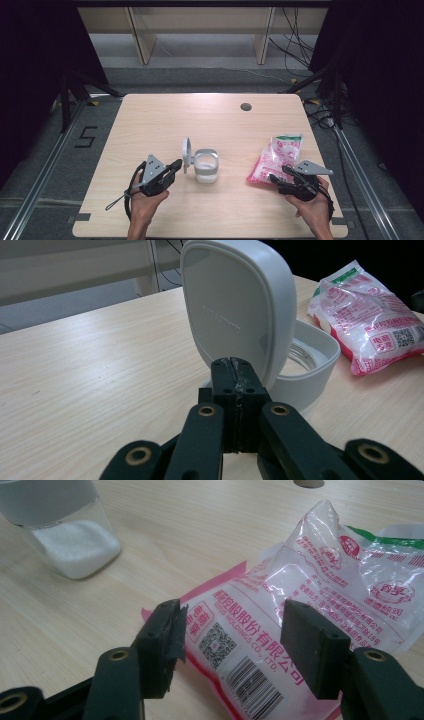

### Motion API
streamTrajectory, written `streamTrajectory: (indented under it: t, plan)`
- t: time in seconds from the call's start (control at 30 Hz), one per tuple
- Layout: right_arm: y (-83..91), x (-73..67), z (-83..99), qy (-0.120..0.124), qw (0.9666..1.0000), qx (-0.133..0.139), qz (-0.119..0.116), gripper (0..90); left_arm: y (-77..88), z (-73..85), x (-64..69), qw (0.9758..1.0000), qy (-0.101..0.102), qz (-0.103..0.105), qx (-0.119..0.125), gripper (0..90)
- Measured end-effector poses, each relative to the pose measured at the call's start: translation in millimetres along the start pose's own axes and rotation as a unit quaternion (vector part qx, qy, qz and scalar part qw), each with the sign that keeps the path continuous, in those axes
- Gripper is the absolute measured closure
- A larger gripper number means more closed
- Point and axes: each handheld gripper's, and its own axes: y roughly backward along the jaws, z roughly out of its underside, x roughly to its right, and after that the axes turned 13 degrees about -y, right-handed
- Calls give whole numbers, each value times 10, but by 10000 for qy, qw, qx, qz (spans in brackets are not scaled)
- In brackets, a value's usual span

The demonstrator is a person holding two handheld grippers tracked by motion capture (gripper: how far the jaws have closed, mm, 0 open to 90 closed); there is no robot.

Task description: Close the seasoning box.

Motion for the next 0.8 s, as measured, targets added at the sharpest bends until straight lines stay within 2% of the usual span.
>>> streamTrajectory:
  t: [0.1,0.27,0.3,0.37,0.4,0.47,0.5,0.57,0.6,0.63,0.67,0.7,0.73,0.8]
  plan:
    - [5,-17,11,17,10000,4,-43,420,-35,-25,-16,10000,44,26,-14,892]
    - [20,-30,22,34,10000,-44,-67,420,-94,-81,-27,10000,-48,28,-14,892]
    - [27,-62,35,-187,9997,-125,-87,420,-102,-87,-21,10000,-43,40,-7,892]
    - [21,-52,42,-122,9999,-65,-95,419,-113,-93,-19,10000,-24,65,8,892]
    - [17,-31,36,15,9999,-33,-104,418,-113,-97,-19,10000,-47,53,11,892]
    - [28,-34,42,-22,10000,-26,-78,418,-115,-105,-21,10000,-52,57,14,892]
    - [30,-49,50,-133,9999,-61,-92,418,-117,-108,-15,10000,4,54,18,892]
    - [34,-56,53,-169,9998,-56,-113,418,-112,-120,-26,10000,-61,39,-10,892]
    - [35,-57,55,-165,9998,-53,-104,418,-113,-124,-29,10000,-78,35,0,892]
    - [33,-34,48,-34,9999,-17,-100,418,-115,-126,-27,10000,-62,32,17,892]
    - [33,-33,48,-10,9999,-22,-106,418,-114,-130,-27,10000,-81,26,20,892]
    - [36,-33,49,-9,9999,-21,-108,418,-114,-132,-22,10000,-41,33,17,892]
    - [45,-58,57,-144,9998,-58,-96,418,-113,-136,-23,10000,-82,22,11,892]
    - [47,-56,58,-130,9998,-52,-104,418,-116,-142,-13,9999,-106,21,14,892]
